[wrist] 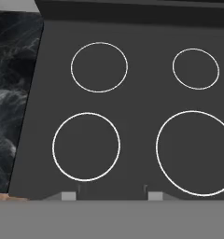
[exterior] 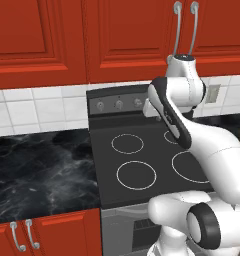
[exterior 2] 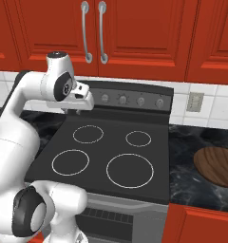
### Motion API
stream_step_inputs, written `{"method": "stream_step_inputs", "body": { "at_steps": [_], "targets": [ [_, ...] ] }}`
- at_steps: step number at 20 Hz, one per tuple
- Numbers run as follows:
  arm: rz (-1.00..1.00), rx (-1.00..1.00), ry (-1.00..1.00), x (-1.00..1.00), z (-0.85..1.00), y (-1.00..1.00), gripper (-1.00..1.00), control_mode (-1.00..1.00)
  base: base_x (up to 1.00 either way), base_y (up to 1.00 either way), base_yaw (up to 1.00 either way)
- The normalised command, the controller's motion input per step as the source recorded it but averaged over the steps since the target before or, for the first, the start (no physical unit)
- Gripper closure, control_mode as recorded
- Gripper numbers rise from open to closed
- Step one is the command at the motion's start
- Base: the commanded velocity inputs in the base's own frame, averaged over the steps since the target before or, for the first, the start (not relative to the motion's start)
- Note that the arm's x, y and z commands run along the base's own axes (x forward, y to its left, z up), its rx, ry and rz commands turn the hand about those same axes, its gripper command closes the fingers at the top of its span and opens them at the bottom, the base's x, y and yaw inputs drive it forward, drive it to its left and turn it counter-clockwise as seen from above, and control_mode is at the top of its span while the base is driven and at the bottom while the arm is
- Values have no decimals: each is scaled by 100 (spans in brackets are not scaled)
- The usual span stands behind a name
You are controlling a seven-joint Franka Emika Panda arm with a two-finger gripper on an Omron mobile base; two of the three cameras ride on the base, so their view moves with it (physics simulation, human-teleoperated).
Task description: Open the cabinet. Pick the bowls from the counter and place them in the cabinet. Then close the cabinet.
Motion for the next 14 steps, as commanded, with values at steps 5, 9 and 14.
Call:
{"method": "stream_step_inputs", "body": {
  "at_steps": [5,9,14],
  "targets": [
    [-1,0,-2,-32,0,0,-100,-100,0,0,0],
    [-3,0,-17,-62,0,-25,-100,-100,0,0,0],
    [0,2,-25,-57,6,-47,-100,-100,0,0,0]
  ]
}}
